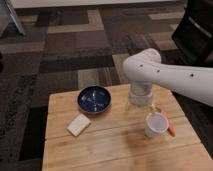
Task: Place the ceramic cup in the ceramic bowl
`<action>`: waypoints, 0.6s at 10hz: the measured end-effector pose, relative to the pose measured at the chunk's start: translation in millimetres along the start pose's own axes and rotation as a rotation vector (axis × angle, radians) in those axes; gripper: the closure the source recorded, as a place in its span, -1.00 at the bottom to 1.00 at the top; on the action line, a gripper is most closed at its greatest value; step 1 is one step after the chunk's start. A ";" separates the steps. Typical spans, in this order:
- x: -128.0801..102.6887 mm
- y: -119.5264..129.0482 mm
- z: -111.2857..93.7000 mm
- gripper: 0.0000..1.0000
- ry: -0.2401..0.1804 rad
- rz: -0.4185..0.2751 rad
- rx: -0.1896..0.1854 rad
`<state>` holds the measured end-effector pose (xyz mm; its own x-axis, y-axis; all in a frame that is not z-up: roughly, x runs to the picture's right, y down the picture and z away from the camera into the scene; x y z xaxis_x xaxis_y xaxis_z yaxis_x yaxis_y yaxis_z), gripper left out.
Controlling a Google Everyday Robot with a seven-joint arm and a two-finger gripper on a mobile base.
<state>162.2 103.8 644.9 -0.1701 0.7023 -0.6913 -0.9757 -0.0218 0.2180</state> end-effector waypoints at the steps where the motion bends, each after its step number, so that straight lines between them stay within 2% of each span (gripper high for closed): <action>1: 0.0 -0.5 1.7 -0.30 0.004 0.005 -0.005; 4: -1.6 7.1 31.2 -0.30 0.042 0.038 -0.058; 6: -3.0 6.1 37.2 -0.30 0.049 0.039 -0.067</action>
<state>161.9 128.0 673.9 -0.2129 0.6643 -0.7165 -0.9750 -0.0968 0.2000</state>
